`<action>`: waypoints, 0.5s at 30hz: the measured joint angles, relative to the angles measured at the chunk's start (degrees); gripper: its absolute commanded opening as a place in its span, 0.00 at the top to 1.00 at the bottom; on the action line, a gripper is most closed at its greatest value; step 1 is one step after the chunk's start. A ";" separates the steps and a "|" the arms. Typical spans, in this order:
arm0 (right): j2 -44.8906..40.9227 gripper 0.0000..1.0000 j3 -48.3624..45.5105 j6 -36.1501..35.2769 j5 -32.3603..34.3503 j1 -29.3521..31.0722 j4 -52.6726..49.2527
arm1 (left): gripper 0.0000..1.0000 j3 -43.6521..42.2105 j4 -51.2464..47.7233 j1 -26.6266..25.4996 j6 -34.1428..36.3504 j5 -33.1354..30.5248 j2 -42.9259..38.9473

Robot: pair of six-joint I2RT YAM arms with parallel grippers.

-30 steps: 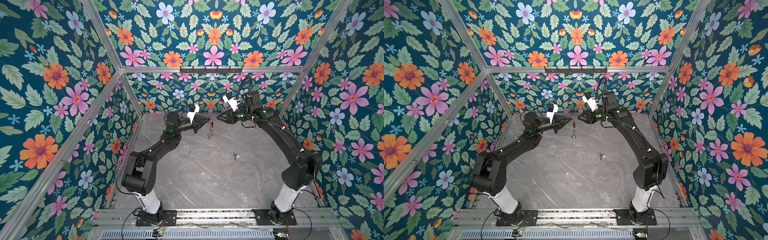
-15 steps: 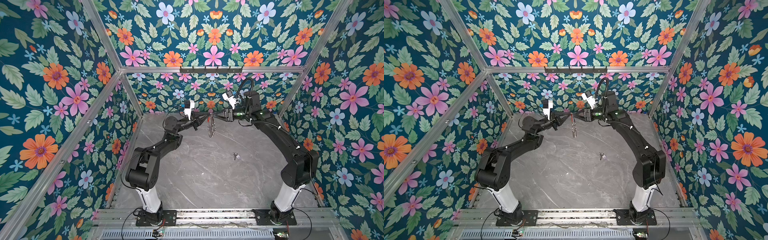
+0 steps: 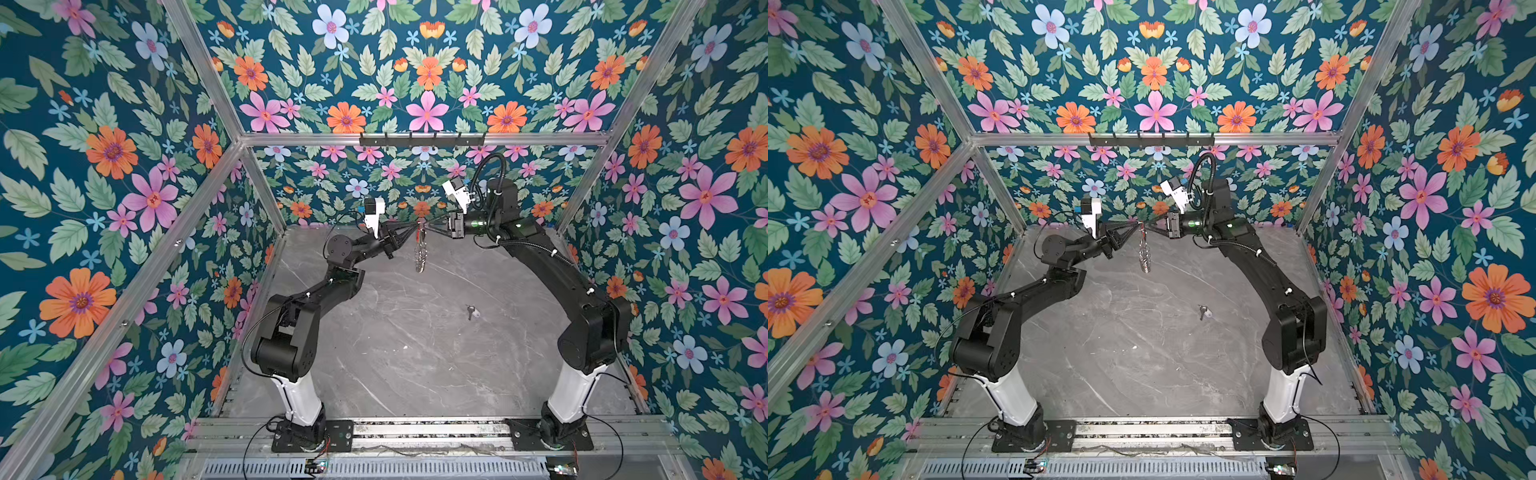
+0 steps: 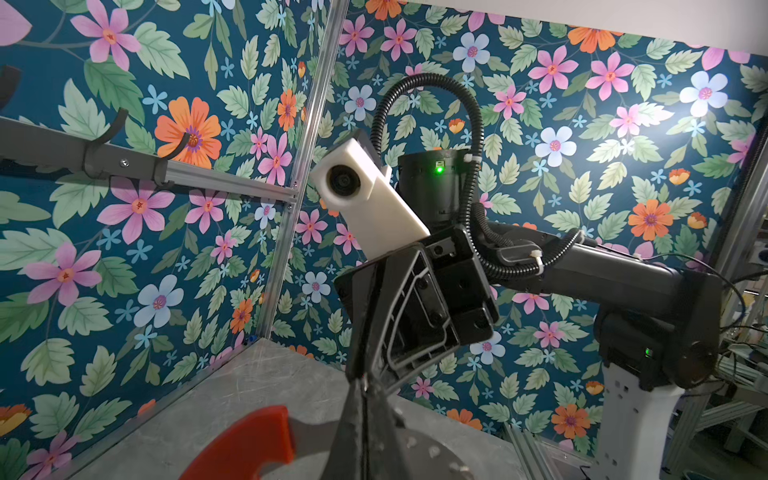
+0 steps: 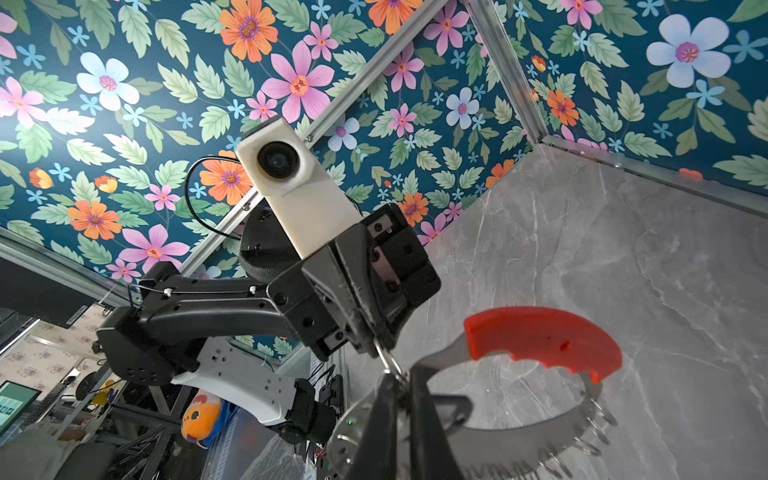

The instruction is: Put the keys on the keyring

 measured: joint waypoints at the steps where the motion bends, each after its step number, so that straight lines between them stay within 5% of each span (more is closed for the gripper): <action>1: 0.00 1.00 0.00 0.52 0.00 -0.02 0.33 | 1.00 0.02 0.20 0.02 -0.28 -0.04 0.00; 15: 0.00 1.00 -3.08 2.19 -1.01 0.02 2.58 | 1.00 0.09 3.06 -0.04 -2.19 -0.85 0.61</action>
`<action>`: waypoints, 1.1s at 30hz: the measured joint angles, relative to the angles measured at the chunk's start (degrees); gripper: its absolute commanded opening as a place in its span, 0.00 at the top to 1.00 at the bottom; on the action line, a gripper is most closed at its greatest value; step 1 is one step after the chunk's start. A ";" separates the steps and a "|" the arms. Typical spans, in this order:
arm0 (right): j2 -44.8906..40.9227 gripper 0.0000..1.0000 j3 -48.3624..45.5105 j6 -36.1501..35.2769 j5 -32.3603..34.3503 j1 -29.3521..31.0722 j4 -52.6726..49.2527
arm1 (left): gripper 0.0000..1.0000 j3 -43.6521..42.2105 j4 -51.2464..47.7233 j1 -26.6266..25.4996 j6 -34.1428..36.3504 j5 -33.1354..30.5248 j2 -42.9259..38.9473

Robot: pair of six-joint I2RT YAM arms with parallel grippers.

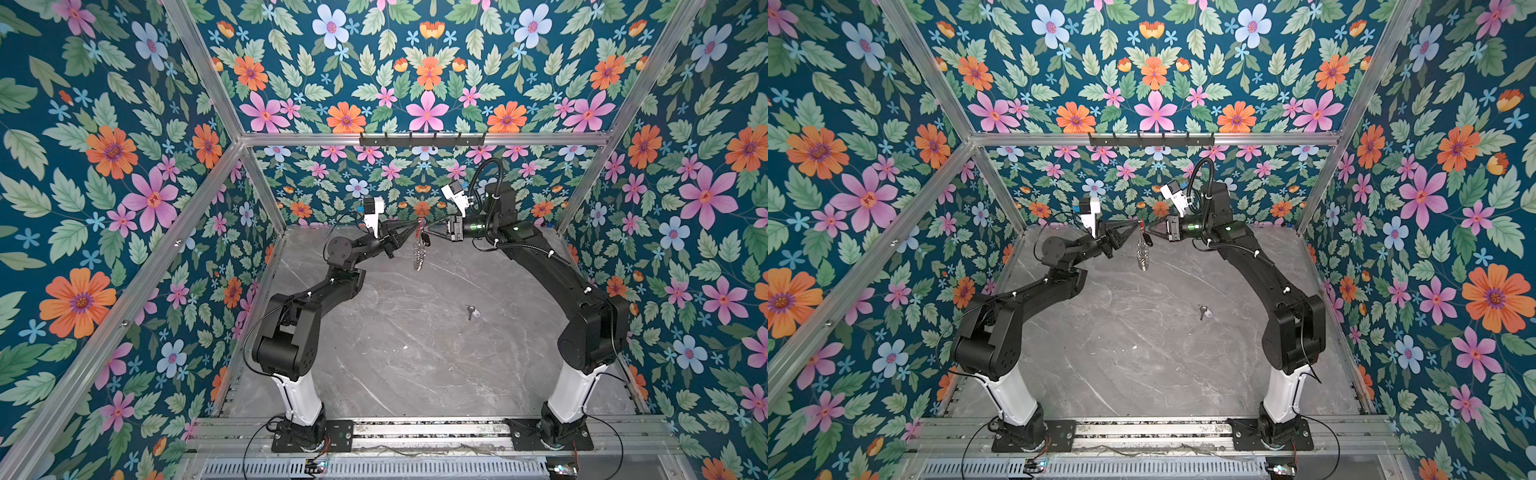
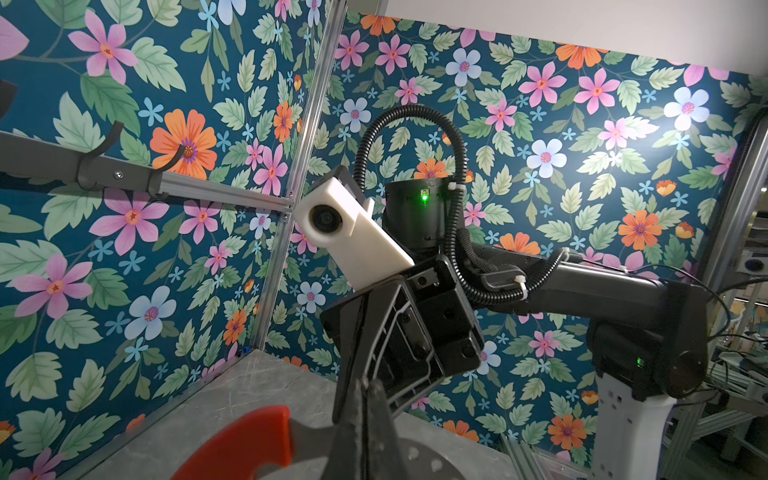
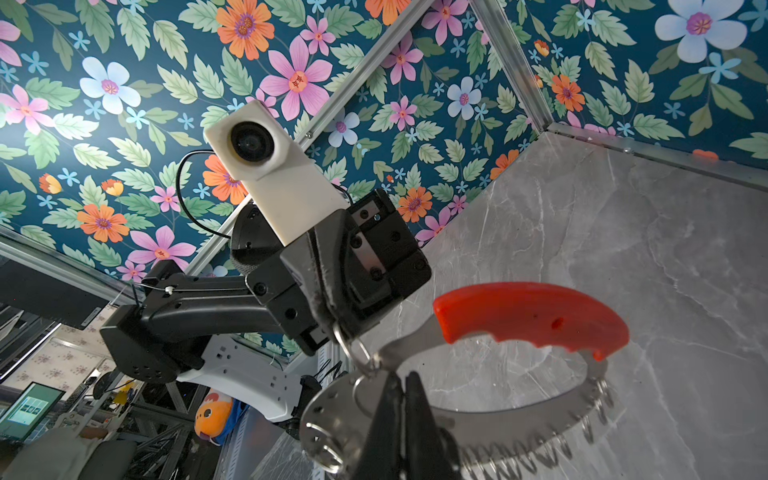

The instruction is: Put the keys on the keyring

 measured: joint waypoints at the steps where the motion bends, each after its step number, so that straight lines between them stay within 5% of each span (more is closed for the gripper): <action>1: 0.00 1.00 -0.04 0.61 -0.02 0.11 0.28 | 1.00 0.00 0.22 0.00 0.00 -0.07 0.09; 4: 0.00 0.98 -0.02 0.79 -0.02 0.20 0.63 | 1.00 0.07 0.76 0.00 -0.09 -0.24 0.28; 7: 0.00 0.77 0.13 0.98 0.15 0.20 0.35 | 1.00 0.11 1.22 0.00 -0.26 -0.42 0.44; 10: -0.31 0.70 0.85 -0.50 2.32 0.04 -1.42 | 1.00 0.11 1.88 -0.02 -0.42 -0.44 0.48; 19: -3.96 0.73 1.62 -5.68 9.38 -0.44 -5.46 | 1.00 -0.20 2.14 -0.04 -1.07 -0.42 0.48; 33: -2.82 0.75 2.84 -6.71 8.44 1.49 -5.05 | 1.00 -0.39 2.67 -0.31 -1.92 -0.39 0.48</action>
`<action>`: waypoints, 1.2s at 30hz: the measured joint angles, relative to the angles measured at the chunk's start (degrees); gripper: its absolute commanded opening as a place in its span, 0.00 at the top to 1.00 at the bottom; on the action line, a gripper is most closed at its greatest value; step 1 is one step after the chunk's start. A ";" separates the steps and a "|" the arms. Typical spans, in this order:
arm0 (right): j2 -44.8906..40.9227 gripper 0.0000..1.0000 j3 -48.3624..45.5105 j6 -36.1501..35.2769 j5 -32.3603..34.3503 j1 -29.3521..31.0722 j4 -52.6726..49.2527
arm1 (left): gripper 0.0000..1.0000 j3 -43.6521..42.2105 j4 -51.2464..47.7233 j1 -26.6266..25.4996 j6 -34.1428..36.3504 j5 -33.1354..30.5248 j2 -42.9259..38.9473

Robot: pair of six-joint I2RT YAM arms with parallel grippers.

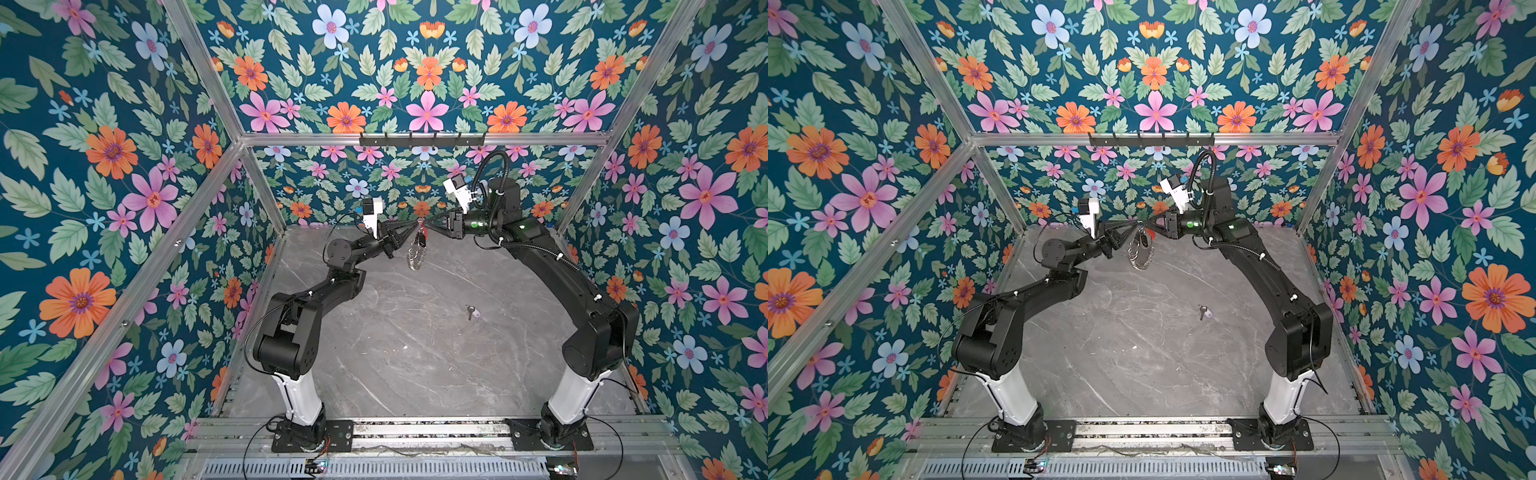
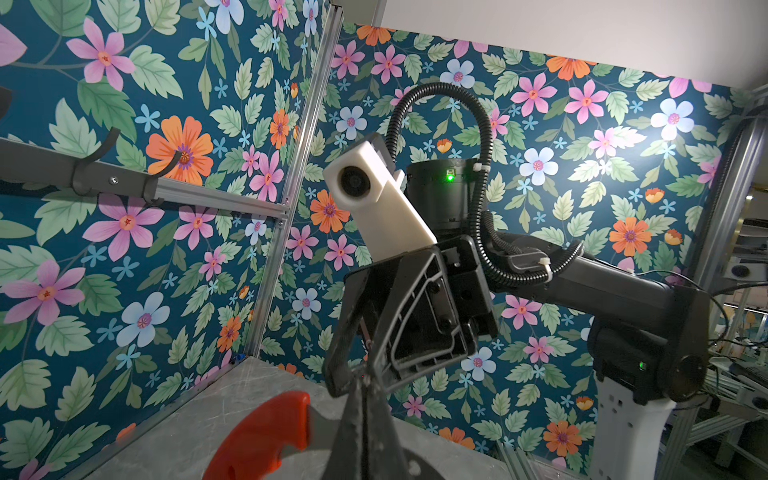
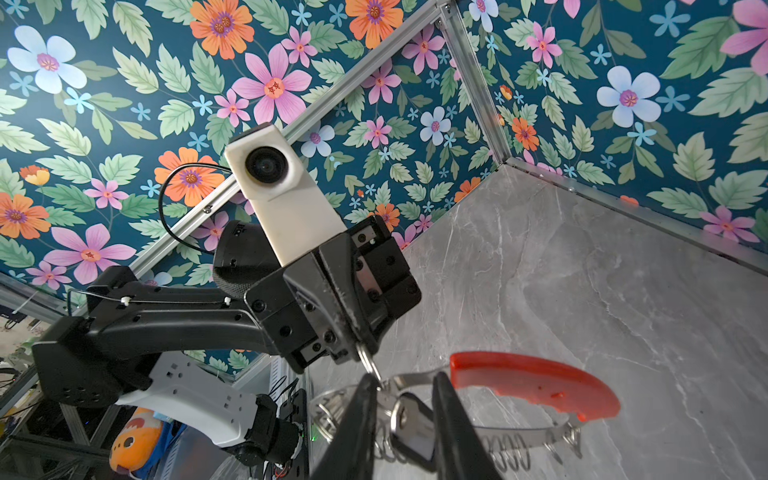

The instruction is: Put the keys on the keyring

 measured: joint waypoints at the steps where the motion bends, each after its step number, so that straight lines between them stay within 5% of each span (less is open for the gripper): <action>1: 0.02 0.75 0.07 0.00 -0.17 0.09 0.02 | 1.00 0.00 0.00 -0.09 0.00 0.00 0.00; 7: 0.22 0.78 0.15 0.00 -0.85 0.52 0.04 | 1.00 0.00 0.02 -0.13 -0.02 0.00 0.00; 16: 0.52 1.00 0.48 -0.07 -2.34 0.85 0.33 | 1.00 0.00 -0.09 -0.11 -0.70 -0.76 0.00; 22: 0.28 1.00 0.28 -0.22 -2.25 0.85 0.28 | 1.00 0.02 -0.42 -0.13 -0.68 -0.90 0.00; 25: 0.24 1.00 0.26 -0.87 -1.75 0.85 0.07 | 0.84 0.07 -0.42 -0.13 -0.20 -0.90 0.15; 28: 0.22 1.00 0.85 -2.86 1.16 0.90 -2.49 | 0.69 -0.44 -0.81 -0.13 2.08 -0.90 0.02; 36: 0.22 1.00 4.28 -14.14 10.40 1.44 -12.87 | 0.66 -3.56 -19.98 -0.13 23.61 -1.22 -7.69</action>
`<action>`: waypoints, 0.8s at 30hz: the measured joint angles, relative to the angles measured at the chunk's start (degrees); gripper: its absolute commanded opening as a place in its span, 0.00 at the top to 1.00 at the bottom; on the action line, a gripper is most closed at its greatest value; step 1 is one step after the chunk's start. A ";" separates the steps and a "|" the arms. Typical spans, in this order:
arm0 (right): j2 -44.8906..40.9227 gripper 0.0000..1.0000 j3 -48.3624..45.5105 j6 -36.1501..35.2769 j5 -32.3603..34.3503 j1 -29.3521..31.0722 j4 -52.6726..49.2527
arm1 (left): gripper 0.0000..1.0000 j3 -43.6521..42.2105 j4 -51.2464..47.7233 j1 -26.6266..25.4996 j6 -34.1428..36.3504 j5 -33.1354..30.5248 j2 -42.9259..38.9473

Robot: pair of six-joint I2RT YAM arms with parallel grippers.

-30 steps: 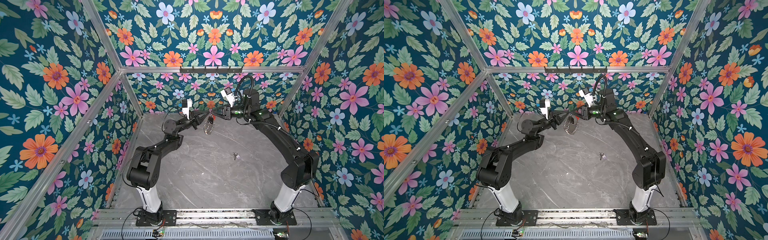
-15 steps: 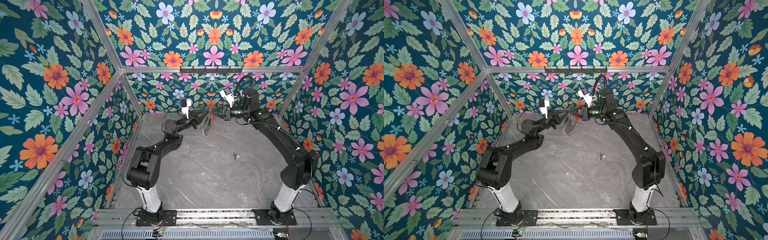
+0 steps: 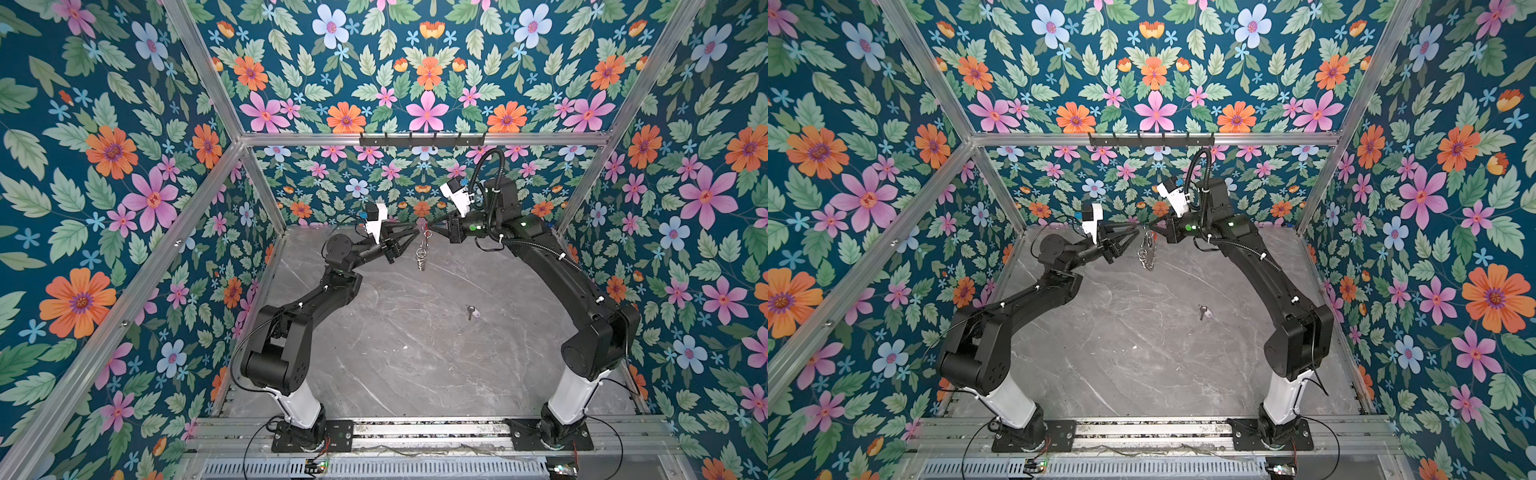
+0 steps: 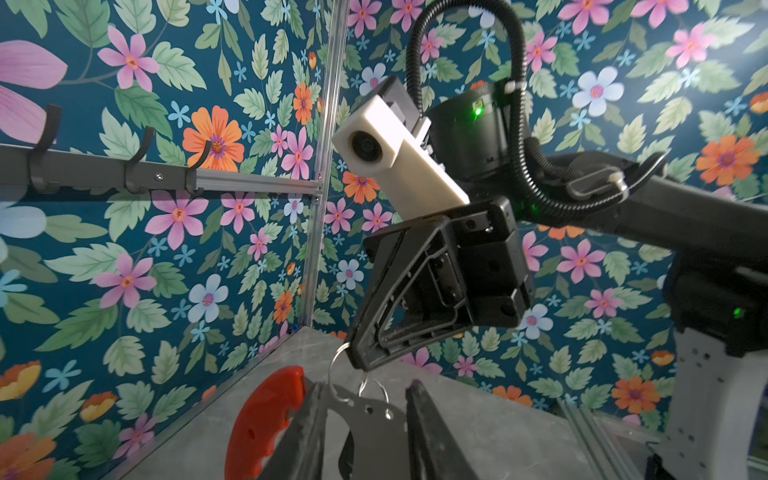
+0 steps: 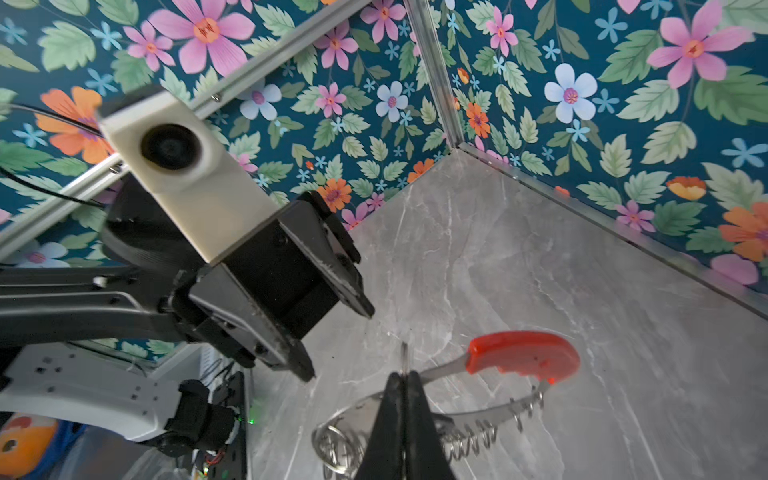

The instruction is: Put the keys on the keyring

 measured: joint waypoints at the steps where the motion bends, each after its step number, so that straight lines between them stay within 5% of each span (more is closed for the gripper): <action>1: 0.00 1.00 0.33 -2.05 1.62 0.48 -1.38 | 0.66 0.24 -3.58 0.00 3.61 0.00 -0.74; 12: 1.38 1.00 3.08 -22.97 16.46 5.25 -13.05 | 0.77 8.92 -38.64 0.02 33.09 2.25 -1.81; 24: 0.68 1.00 0.79 -26.05 16.81 6.97 -14.73 | 0.79 12.61 -46.60 -0.15 38.01 7.61 0.57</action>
